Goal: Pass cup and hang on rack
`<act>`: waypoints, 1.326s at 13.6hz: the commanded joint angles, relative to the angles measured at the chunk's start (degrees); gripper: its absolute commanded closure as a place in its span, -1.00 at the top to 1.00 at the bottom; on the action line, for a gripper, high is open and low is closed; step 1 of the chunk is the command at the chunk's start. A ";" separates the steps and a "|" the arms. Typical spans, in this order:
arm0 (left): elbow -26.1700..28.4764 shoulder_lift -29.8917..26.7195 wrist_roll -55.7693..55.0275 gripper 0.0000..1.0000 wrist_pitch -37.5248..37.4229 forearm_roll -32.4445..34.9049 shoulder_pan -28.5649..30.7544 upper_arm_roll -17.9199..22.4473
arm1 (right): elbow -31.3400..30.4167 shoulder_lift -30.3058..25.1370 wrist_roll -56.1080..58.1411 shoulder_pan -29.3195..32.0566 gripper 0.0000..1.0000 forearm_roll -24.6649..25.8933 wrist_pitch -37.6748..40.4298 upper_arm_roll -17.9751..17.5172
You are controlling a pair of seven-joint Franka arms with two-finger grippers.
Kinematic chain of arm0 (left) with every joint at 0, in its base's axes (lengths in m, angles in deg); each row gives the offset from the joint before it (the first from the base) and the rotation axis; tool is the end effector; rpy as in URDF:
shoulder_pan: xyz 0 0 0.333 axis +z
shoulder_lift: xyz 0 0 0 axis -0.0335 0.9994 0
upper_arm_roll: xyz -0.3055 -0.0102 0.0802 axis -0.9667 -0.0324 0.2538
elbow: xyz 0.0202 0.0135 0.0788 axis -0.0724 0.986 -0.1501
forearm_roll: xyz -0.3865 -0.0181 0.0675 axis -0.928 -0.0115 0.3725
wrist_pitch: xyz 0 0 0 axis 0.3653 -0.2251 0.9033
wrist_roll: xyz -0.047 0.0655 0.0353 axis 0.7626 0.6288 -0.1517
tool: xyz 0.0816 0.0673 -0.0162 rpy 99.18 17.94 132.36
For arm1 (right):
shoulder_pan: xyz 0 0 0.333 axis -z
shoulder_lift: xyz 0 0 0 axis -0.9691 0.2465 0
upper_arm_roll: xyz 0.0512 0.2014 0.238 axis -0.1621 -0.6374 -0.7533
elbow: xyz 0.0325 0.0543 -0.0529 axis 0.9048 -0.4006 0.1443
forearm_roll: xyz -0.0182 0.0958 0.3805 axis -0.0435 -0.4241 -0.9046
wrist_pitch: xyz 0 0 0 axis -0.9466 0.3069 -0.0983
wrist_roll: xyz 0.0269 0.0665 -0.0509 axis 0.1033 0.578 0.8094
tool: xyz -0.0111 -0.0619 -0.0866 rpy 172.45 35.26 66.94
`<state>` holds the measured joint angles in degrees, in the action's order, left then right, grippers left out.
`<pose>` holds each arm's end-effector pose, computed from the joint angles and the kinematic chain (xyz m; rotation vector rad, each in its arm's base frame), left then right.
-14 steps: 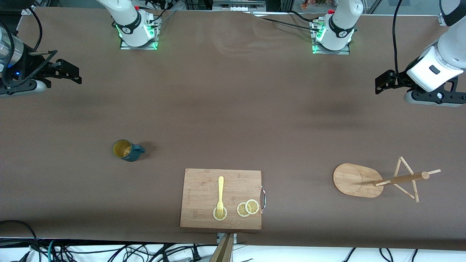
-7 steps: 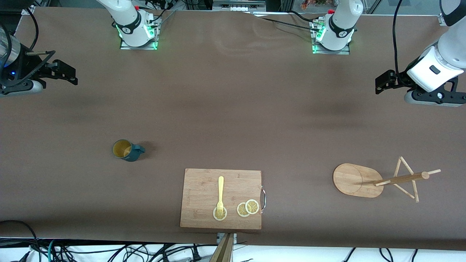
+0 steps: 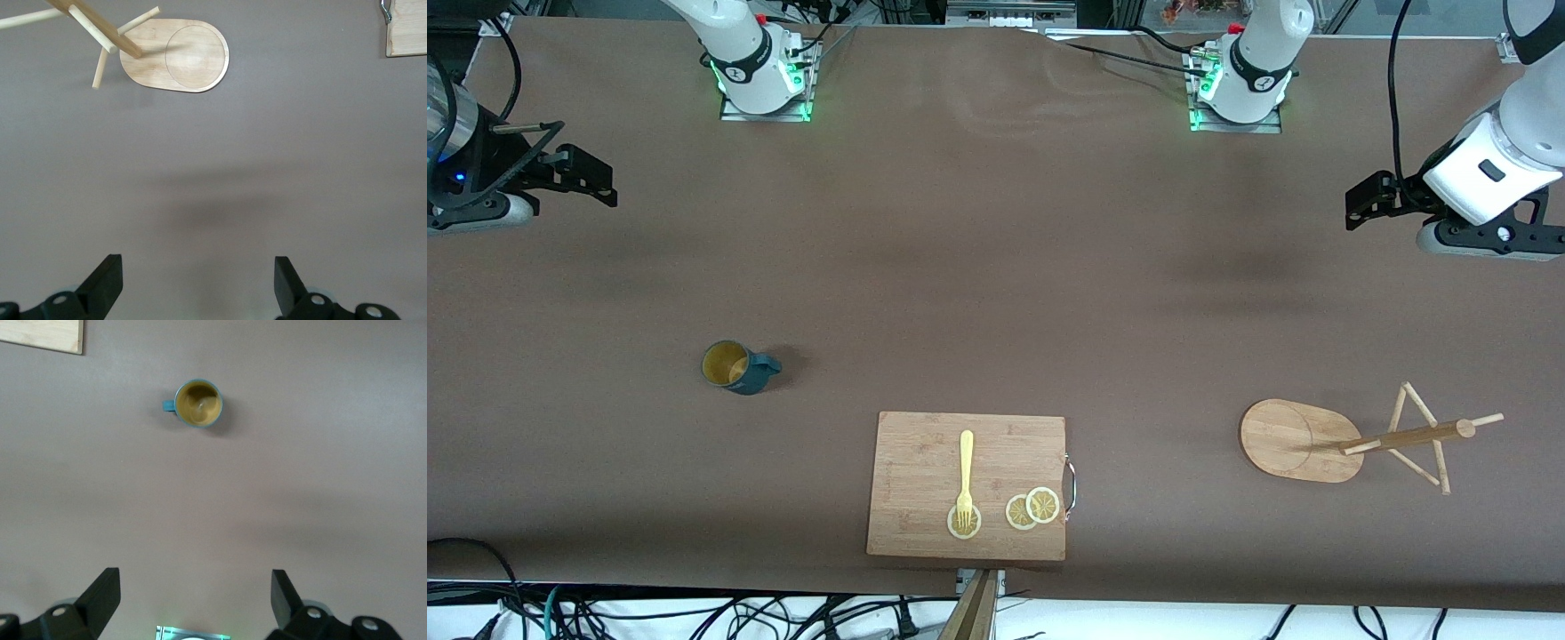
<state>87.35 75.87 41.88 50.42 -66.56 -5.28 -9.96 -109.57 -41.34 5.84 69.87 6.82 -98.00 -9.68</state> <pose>0.5519 -0.0407 0.5811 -3.1178 0.1142 0.1416 0.5450 0.0264 0.5974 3.1257 0.2137 -0.1583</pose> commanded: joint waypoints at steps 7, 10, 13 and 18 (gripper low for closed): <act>-1.70 0.13 0.86 1.00 -3.52 1.25 -0.07 -2.39 | 0.25 -0.22 0.32 0.94 1.00 0.42 1.01 -0.71; -1.79 0.13 0.77 1.00 -3.80 1.07 0.20 -1.60 | -0.10 -0.22 0.32 1.03 1.00 0.41 0.75 -0.62; -2.14 0.39 0.59 1.00 -3.63 0.98 0.55 -1.51 | -1.68 -0.22 0.32 1.11 1.00 0.33 -0.30 -0.53; -4.51 2.42 0.68 1.00 -2.66 1.16 0.55 -1.51 | -12.29 0.74 1.19 1.20 1.00 0.50 -11.96 -0.18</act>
<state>85.83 76.82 42.20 48.29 -66.55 -4.92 -11.24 -116.72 -40.07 6.01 70.30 6.82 -105.22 -9.62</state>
